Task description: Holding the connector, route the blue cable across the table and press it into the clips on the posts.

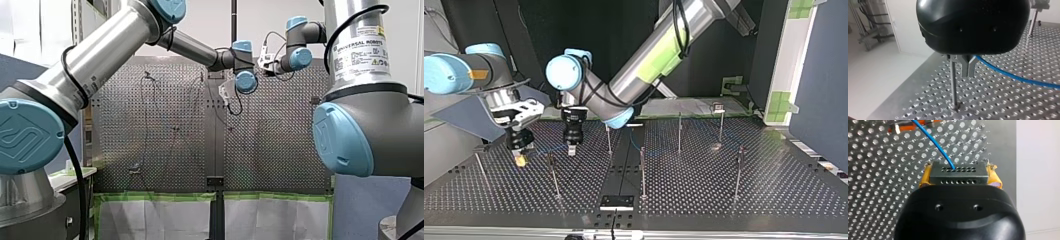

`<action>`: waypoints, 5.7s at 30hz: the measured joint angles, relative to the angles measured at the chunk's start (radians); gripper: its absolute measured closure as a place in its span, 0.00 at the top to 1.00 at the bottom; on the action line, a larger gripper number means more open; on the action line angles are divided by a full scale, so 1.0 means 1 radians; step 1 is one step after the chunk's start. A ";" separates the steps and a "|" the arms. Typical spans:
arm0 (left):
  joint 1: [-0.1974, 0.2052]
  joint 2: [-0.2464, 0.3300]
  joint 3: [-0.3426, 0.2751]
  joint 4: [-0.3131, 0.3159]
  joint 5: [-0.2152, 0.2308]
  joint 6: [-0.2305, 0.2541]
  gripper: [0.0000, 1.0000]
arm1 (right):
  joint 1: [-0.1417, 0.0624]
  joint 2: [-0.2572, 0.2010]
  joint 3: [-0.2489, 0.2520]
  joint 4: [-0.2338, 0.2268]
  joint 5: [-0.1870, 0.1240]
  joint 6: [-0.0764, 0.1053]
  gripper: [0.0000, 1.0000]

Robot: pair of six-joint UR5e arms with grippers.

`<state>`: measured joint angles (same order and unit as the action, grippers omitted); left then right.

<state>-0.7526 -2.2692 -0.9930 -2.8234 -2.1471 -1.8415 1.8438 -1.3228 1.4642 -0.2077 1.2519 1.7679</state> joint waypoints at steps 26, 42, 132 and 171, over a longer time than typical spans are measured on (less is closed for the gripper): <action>0.045 -0.021 0.000 0.054 0.135 0.006 0.02 | -0.025 0.022 -0.008 -0.005 0.005 0.025 0.00; 0.041 -0.023 0.000 0.004 0.153 0.032 1.00 | -0.034 0.027 -0.009 -0.013 -0.001 0.024 0.00; -0.225 0.606 -0.647 0.375 -0.229 -0.095 1.00 | -0.056 0.046 -0.020 -0.023 -0.006 0.034 0.00; -0.221 0.630 -0.979 0.585 -0.230 -0.129 1.00 | -0.075 0.057 -0.022 -0.029 -0.016 0.039 0.00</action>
<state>-0.9738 -1.6391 -1.9725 -2.2379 -2.3769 -1.9701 1.7684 -1.2662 1.4424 -0.2367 1.2355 1.8072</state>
